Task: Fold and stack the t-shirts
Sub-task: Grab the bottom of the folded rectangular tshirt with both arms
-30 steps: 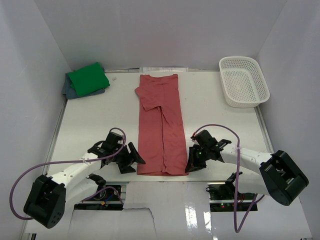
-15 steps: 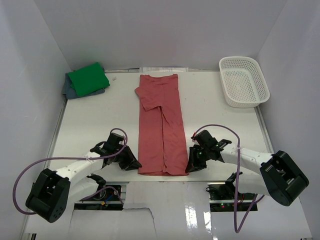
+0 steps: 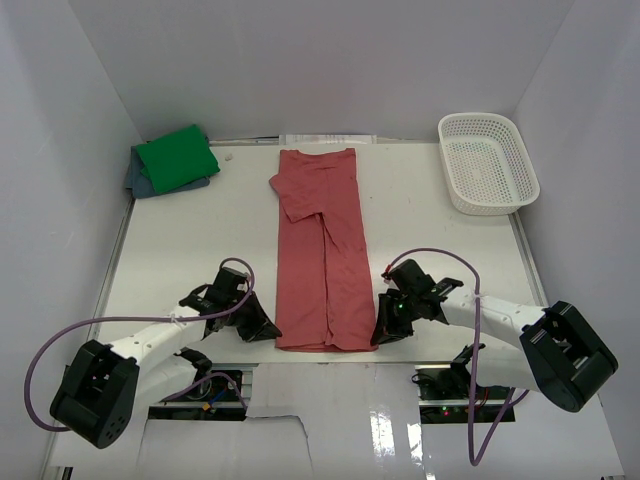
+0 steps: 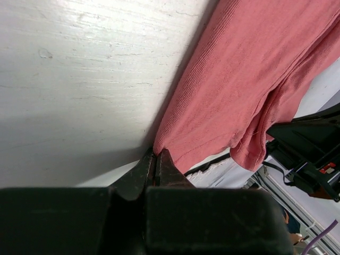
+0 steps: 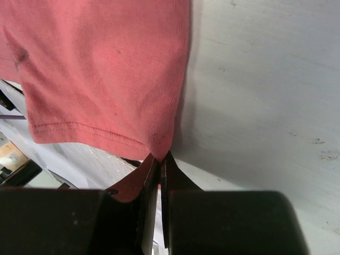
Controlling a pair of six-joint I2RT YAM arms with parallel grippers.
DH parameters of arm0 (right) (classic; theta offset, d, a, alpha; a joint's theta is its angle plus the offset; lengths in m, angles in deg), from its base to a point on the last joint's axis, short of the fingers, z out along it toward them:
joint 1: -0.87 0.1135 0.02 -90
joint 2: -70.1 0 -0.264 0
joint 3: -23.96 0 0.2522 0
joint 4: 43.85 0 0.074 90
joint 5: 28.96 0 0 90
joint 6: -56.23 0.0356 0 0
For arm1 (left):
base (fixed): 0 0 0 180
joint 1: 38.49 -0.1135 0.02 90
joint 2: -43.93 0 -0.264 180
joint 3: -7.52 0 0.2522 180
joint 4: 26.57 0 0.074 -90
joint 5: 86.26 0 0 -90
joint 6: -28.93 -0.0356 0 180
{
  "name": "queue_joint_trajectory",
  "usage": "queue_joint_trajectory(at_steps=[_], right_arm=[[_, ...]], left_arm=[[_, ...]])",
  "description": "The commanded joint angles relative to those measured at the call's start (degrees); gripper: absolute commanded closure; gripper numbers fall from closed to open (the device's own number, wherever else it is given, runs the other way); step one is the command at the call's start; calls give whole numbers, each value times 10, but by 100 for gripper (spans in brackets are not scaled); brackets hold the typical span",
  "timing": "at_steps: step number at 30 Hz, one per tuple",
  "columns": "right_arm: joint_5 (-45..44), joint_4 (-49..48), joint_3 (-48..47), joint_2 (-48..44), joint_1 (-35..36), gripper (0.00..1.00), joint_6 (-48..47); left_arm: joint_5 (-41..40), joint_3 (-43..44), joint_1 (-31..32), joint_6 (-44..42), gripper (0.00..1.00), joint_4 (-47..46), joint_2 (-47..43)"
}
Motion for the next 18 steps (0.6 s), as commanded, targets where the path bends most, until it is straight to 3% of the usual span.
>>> queue_joint_trajectory(at_steps=[1, 18], right_arm=[[5, 17, -30, -9, 2, 92, -17], [33, 65, -112, -24, -1, 92, -41]], left_arm=[[-15, 4, 2, -16, 100, 29, 5], [23, 124, 2, -14, 100, 84, 16]])
